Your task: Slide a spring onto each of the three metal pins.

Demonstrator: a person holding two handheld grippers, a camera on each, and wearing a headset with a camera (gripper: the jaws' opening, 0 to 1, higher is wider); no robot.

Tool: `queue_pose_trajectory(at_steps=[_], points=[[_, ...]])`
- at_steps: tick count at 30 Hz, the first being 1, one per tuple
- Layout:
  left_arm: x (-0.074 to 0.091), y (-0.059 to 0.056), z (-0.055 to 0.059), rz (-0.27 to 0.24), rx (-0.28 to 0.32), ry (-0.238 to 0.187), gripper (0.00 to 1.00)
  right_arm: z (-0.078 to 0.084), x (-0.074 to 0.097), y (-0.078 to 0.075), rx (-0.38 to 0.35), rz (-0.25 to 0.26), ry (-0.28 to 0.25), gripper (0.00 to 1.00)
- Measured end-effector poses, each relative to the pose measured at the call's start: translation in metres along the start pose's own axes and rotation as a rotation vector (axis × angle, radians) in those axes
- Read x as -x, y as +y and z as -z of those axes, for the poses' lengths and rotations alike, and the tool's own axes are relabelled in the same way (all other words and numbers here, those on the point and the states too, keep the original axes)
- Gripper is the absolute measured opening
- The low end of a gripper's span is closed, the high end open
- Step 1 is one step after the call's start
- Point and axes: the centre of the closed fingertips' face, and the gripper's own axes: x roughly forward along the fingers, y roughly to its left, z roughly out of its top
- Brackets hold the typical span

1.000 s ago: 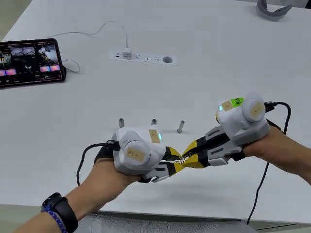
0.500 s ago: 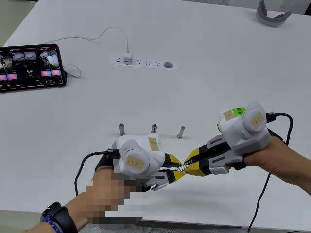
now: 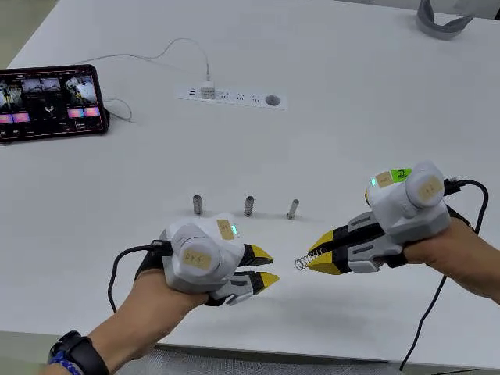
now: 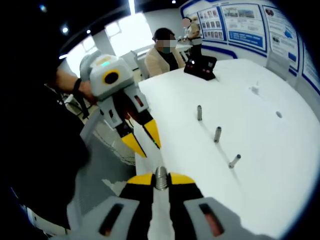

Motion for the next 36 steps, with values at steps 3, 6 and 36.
queue_pose_trajectory(at_steps=[3, 6, 36], points=[[0.002, 0.003, 0.002, -0.011, 0.012, 0.0, 0.16, 0.004, -0.001, -0.004, -0.023, 0.018, 0.013, 0.12], [0.005, 0.007, 0.003, -0.022, 0.024, 0.0, 0.18, 0.007, -0.001, -0.006, -0.03, 0.028, 0.023, 0.12], [0.041, 0.046, 0.028, -0.179, 0.173, -0.018, 0.33, 0.012, -0.001, -0.061, -0.069, 0.147, 0.093, 0.12]])
